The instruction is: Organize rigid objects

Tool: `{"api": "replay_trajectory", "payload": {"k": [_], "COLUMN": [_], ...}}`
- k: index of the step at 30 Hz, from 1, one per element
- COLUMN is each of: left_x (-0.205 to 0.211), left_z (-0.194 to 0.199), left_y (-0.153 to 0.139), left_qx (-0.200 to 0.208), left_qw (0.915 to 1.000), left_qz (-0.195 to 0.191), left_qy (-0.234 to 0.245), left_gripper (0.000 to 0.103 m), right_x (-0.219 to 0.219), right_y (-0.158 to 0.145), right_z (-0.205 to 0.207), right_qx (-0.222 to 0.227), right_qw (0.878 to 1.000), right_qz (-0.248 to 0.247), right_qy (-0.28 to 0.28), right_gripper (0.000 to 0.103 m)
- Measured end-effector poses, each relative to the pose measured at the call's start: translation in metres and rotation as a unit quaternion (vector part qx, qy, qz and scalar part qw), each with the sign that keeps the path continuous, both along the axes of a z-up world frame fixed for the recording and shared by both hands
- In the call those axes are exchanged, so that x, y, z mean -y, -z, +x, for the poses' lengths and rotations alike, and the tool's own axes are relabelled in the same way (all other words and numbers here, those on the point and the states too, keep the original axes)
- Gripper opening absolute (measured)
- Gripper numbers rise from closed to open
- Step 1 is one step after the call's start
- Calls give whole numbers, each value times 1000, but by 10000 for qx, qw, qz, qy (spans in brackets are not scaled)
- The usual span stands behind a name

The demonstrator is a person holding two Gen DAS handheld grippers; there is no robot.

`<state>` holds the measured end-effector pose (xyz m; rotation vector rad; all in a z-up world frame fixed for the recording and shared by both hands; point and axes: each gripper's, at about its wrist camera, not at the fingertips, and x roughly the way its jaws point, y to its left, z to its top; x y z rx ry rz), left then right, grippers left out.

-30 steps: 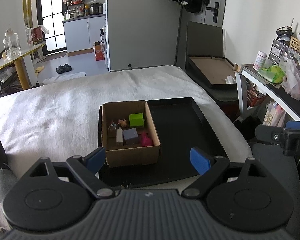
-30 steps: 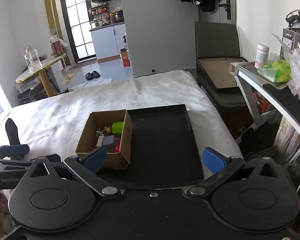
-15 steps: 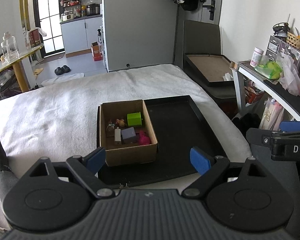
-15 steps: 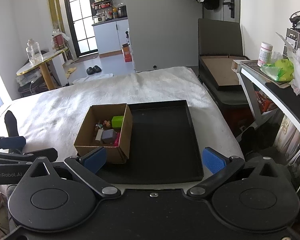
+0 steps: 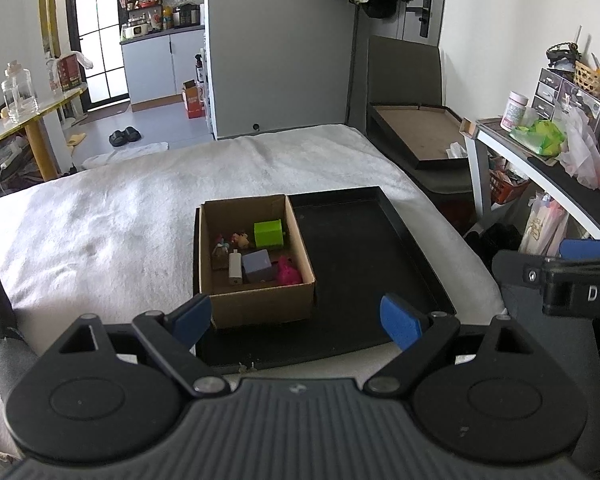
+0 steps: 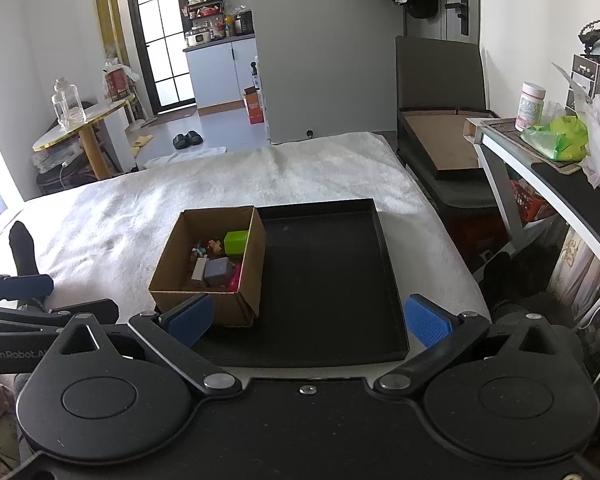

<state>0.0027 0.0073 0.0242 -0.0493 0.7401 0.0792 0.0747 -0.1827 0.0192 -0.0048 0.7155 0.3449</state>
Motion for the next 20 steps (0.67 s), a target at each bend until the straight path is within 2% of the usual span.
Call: {"api": "replay_trajectory", "payload": {"k": [20], "left_x": [0], "left_z": [3], "left_y": [7], "left_qx": [-84], "left_qw": [9999], "left_qz": [-52], "left_qy": [43], "left_gripper": [91], "right_x": [1], "right_y": [5], "right_z": [2], "right_qx": [-32], "right_qw": [10000], "right_qz": [33], "right_qy": [78], "right_gripper": [103]}}
